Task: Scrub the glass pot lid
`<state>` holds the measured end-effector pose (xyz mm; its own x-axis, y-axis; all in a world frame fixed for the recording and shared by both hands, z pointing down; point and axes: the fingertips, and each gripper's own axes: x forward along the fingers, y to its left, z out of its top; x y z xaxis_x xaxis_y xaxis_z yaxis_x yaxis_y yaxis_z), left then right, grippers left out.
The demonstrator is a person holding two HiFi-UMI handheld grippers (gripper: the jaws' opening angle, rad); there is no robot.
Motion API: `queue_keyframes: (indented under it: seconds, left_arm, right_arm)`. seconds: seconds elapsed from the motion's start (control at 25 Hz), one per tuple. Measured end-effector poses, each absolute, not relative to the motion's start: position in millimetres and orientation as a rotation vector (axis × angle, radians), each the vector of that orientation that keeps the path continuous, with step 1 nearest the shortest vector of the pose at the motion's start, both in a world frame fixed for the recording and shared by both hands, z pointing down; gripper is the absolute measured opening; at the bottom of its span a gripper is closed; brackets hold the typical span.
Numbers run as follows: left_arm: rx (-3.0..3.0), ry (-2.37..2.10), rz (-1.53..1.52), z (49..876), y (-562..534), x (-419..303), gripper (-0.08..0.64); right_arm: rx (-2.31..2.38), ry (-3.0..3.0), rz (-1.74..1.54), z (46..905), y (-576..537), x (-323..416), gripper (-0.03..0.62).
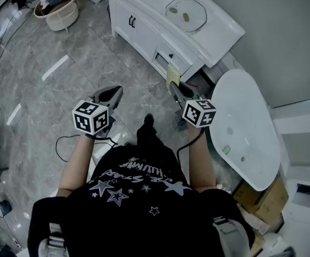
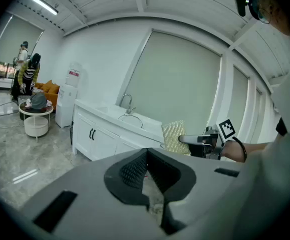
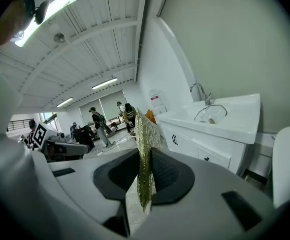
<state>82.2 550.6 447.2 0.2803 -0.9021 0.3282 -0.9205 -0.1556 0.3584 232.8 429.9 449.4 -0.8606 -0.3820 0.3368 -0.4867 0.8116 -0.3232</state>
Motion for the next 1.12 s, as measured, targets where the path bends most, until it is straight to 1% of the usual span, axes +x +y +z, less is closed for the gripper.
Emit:
queue_keyframes:
  seconds: [0.4, 0.88, 1.12]
  left_arm:
    - [2.033, -1.651, 0.048, 450, 548, 78, 0.008]
    - [1.973, -1.648, 0.014, 461, 573, 78, 0.008]
    - [1.955, -1.631, -0.006, 468, 566, 73, 0.008]
  right_arm:
    - [0.654, -2.732, 0.609, 455, 430, 226, 0.064]
    - [0.603, -2.723, 0.424, 451, 446, 209, 0.066]
    - [0.583, -2.692, 0.488, 468, 448, 200, 0.066]
